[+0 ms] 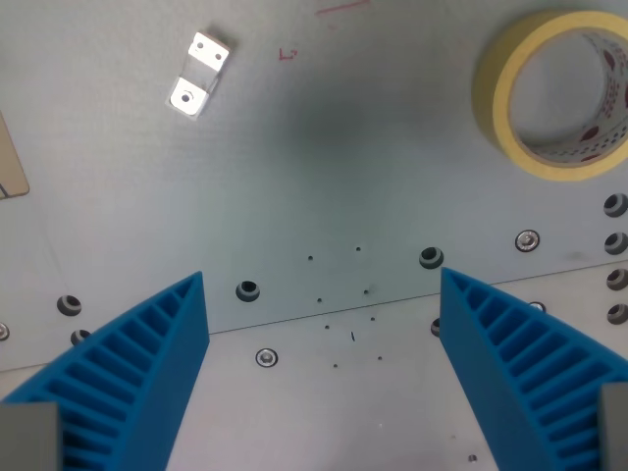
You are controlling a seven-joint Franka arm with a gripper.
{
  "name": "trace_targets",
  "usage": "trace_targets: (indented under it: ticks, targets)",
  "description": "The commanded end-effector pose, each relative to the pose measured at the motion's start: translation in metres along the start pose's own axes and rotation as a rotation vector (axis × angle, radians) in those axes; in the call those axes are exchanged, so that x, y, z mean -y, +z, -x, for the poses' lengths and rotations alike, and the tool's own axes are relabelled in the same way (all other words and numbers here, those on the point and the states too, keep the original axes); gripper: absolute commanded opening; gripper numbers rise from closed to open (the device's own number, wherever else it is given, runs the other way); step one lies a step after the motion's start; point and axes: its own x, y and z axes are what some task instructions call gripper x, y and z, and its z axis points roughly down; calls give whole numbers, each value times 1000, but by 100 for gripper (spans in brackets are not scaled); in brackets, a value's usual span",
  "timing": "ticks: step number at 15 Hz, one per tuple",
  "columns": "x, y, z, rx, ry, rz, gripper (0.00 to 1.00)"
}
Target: Move in gripper positive x
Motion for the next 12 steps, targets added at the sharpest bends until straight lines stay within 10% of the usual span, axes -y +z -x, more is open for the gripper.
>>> trace_targets:
  ticks: [1, 12]
  targets:
    - [0, -3, -5, -6, 0, -1, 100]
    - [0, -3, -60, -6, 0, -1, 100]
